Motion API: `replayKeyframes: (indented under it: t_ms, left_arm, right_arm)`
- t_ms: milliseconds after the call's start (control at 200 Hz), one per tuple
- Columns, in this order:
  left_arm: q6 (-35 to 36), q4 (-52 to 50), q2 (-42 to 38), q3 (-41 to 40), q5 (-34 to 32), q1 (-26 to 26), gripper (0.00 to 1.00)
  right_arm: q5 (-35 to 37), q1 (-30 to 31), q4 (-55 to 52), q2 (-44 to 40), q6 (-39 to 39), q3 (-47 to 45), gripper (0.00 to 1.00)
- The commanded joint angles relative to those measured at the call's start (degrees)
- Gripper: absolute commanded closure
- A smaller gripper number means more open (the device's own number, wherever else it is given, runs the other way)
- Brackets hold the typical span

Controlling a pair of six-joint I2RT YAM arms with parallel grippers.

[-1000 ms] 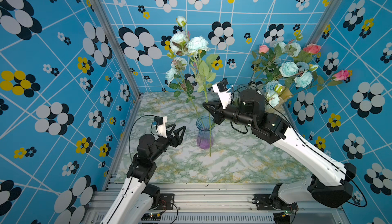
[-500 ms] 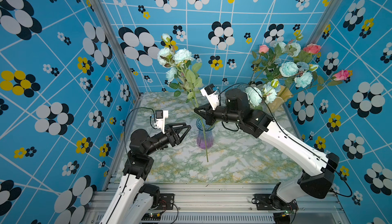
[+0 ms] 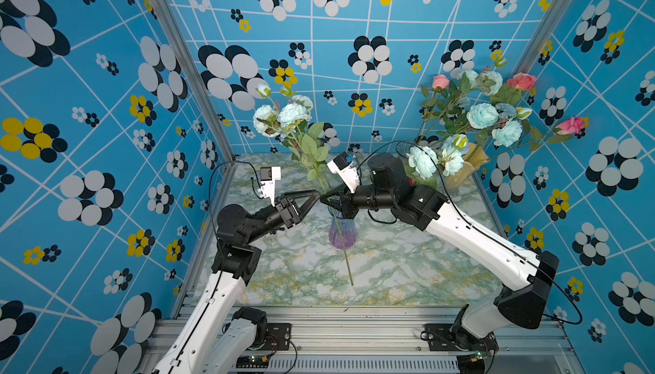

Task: Pick out blue flowers from the vase
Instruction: Place the flower at the center of the board.

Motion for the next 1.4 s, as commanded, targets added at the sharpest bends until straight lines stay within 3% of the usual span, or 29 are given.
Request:
replayKeyframes:
  t_ms: [0,150,215,465,600,974,994,1394]
  left_arm:
    - [-3.39,6.89,1.16,2.33,0.89,0.18,0.56]
    - [0.21,1.51,1.64,3.90,0.21,-0.31,0.56]
    - [1.96,-1.25,0.93,3.93,-0.61,-0.45,0.61]
    - [13.27,-17.70,-4.65,5.66,-7.58,-1.37,0.58]
    - [11.44,-15.30,-3.12,5.99,-6.33,-1.65,0.52]
    - [10.06,-12.77,-1.38,5.53,-6.67,-3.17,0.56]
    - [10.05,-12.77,-1.36,5.61,-6.67,-3.14,0.60]
    - [9.44,-12.65,-0.78,5.78,-6.33,-3.29,0.80]
  right_arm:
    - [-2.09,0.57,3.41,-0.89,0.72,-0.90,1.00]
    - [-2.09,1.24,4.34,-0.36,0.86,-0.90,1.00]
    - [-2.09,1.37,4.54,-0.26,0.80,-0.64,1.00]
    - [-2.51,1.66,4.60,-0.21,0.52,-0.69,1.00]
    - [-2.69,2.28,4.73,0.01,0.27,-0.38,1.00]
    - [-2.36,3.48,4.90,-0.17,-0.61,-0.46,1.00]
    - [-2.28,3.52,4.91,-0.24,-0.71,-0.51,1.00]
    - [-2.01,3.61,5.30,-0.07,-0.59,-0.62,1.00]
